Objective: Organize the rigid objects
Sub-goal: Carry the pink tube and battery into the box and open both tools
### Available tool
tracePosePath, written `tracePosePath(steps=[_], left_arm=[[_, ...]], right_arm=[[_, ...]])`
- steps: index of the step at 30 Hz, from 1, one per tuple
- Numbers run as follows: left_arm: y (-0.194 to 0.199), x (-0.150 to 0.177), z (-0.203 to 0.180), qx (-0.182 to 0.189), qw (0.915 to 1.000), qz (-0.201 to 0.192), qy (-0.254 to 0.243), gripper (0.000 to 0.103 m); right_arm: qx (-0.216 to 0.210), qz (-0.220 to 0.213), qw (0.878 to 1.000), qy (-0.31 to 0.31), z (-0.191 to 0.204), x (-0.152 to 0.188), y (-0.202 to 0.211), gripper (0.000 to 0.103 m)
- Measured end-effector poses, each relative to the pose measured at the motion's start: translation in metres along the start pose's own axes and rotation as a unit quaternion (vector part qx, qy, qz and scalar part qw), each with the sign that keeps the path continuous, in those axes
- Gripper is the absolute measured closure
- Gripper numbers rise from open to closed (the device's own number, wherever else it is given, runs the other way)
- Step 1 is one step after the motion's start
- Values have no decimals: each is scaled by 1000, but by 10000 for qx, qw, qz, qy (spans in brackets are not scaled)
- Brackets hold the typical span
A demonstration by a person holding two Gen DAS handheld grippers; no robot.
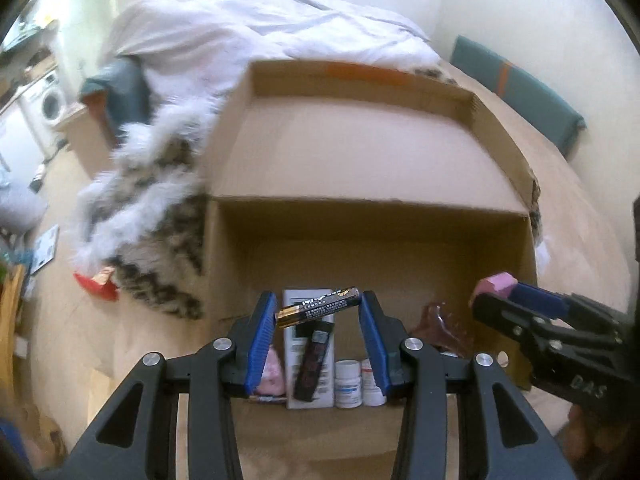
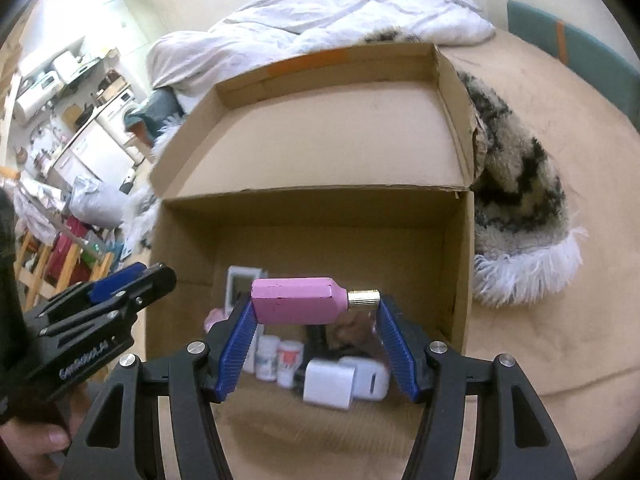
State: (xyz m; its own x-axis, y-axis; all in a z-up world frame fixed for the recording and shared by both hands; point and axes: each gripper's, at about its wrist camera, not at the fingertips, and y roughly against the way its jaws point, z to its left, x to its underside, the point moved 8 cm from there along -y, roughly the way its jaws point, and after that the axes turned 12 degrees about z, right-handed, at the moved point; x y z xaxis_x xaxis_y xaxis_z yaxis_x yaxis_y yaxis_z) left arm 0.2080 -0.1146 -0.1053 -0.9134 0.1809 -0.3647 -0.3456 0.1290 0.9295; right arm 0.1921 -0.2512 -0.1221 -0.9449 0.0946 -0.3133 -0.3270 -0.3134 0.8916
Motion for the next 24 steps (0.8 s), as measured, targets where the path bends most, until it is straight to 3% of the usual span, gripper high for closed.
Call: tracePosePath(steps=[5, 12, 24], left_arm=[[-33, 8, -2, 88, 9992, 385, 58, 64], [-44, 11, 3, 9, 9984, 551, 144, 64], [-59, 22, 9, -155, 9966, 784, 202, 64]], right_arm=[[-43, 278, 9990, -344, -13, 6, -25, 38], [195, 559, 9980, -240, -10, 11, -45, 38], [505, 586, 9969, -167, -8, 11, -52, 38]])
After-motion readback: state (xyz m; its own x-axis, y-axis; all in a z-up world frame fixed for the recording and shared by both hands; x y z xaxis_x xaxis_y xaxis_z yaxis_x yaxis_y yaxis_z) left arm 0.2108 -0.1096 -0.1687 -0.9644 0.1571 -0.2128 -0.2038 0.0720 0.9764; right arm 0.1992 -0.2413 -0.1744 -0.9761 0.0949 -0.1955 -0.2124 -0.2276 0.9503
